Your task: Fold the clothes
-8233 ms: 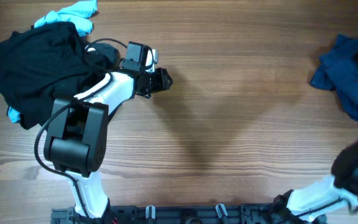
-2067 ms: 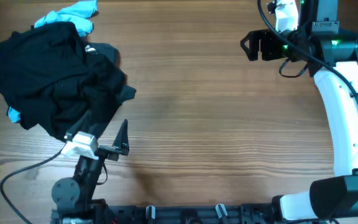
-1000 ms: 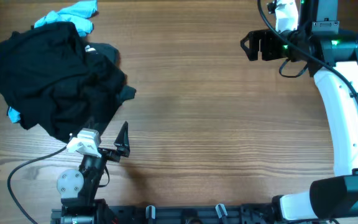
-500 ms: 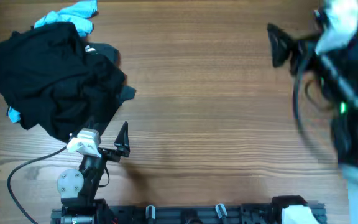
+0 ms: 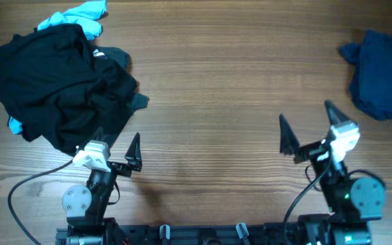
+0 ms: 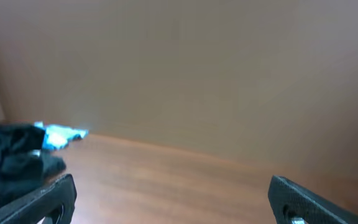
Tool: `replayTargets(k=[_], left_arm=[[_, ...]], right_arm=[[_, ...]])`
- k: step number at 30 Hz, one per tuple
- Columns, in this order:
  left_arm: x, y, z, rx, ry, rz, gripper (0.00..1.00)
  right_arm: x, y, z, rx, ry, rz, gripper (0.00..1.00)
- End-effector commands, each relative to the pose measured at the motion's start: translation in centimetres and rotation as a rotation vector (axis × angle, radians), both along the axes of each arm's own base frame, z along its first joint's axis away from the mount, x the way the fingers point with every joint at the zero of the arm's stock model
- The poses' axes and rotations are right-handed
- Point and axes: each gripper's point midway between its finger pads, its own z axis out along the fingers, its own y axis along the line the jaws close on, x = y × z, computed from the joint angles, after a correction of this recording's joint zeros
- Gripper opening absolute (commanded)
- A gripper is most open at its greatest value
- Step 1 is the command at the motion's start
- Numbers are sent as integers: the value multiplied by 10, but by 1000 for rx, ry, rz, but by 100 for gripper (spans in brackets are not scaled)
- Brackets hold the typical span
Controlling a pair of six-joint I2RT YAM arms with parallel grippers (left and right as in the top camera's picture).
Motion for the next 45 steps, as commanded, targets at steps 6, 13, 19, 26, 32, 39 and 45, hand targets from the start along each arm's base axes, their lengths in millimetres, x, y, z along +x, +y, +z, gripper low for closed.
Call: replayTargets(k=[6,13,19,26,32,39,45], left_arm=[[0,3,-1,19,-7,15,100],[0,3,-1,19,-7,15,100],[0,3,-1,19,-7,15,100],[0,3,-1,19,-7,15,100],[0,3,-1,19,-7,15,100],[0,3,-1,19,-7,15,100],[0,3,-1,19,-7,15,100]], right_arm=[[5,-29,-86,241,100,-149,100],[3,-22,-99,41,81,-119,100],[3,-24,-100,10,77,-135,100],[3,-25,-99,4,74,-139,100],[3,-25,-100,4,76,-139,100],[4,-25,-101,3,82,-139,100],[4,-25,-101,3,82,-139,100]])
